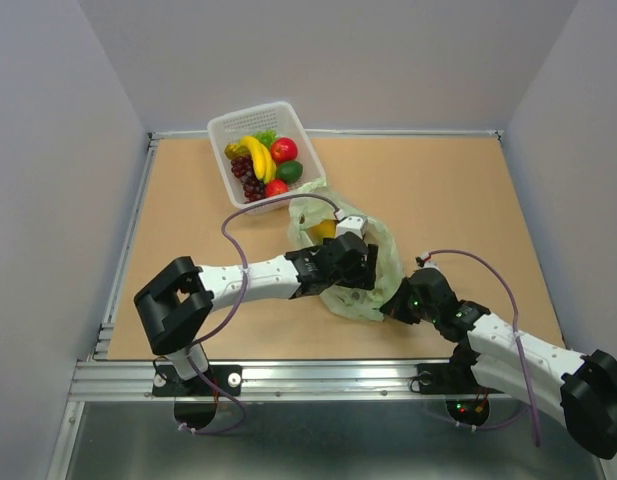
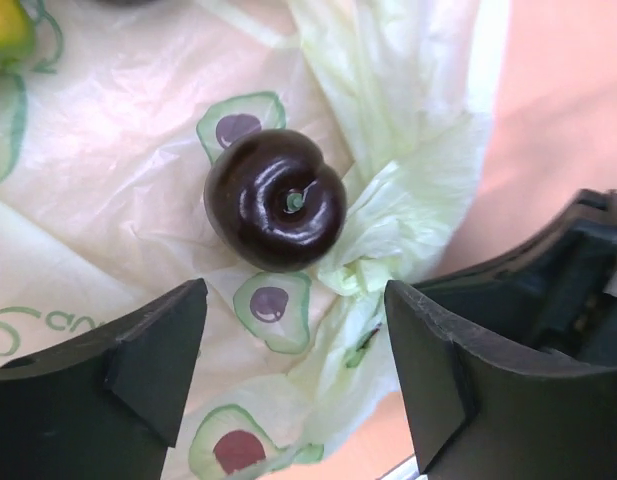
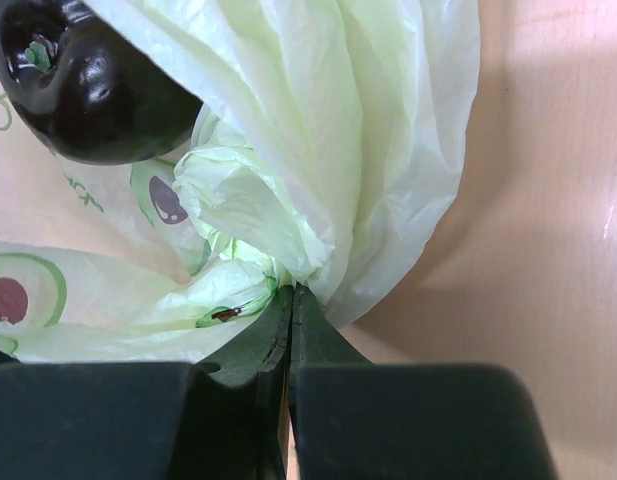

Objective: Untie the knot of the plastic bag and take out the fruit

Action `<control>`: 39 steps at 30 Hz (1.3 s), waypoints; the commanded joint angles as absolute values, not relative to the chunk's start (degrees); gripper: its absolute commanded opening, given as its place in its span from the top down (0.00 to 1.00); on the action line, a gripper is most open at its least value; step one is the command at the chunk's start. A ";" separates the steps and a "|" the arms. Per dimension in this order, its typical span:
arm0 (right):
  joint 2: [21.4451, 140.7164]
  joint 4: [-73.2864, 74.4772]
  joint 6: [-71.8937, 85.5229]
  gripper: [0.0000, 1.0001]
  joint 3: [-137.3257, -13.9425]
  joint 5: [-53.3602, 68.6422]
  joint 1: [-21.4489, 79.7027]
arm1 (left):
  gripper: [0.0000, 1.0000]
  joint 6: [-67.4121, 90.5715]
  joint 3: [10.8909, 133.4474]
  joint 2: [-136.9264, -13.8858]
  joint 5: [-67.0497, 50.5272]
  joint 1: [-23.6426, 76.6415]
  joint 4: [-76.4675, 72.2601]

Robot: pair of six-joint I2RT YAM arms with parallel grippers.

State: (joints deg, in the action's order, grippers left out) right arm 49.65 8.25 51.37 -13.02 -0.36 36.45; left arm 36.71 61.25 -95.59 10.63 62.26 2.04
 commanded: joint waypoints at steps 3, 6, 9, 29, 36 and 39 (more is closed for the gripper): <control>49.66 8.17 51.68 1.00 -12.13 -2.55 36.56 | 0.03 37.44 64.24 -92.81 15.03 62.23 3.42; 49.31 8.17 51.42 0.99 -12.13 -2.46 36.56 | 0.01 37.09 68.54 -97.02 16.16 62.23 6.23; 48.87 8.17 51.07 1.00 -12.04 -2.46 36.65 | 0.01 37.18 71.62 -100.98 18.53 62.05 7.29; 47.11 8.09 50.36 0.99 -11.78 -2.28 36.56 | 0.65 34.46 75.93 -99.24 18.55 61.43 9.05; 47.72 8.17 50.54 0.99 -11.95 -2.55 36.56 | 0.65 28.57 84.54 -89.57 18.72 60.03 13.44; 47.90 8.17 50.54 0.99 -12.13 -2.64 36.65 | 0.65 25.58 89.55 -86.23 18.55 56.53 15.55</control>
State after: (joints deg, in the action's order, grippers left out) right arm 47.68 8.58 50.96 -12.99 -1.13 36.45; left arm 30.55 83.18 -92.31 17.54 60.18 13.58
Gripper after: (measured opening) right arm 0.012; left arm 0.713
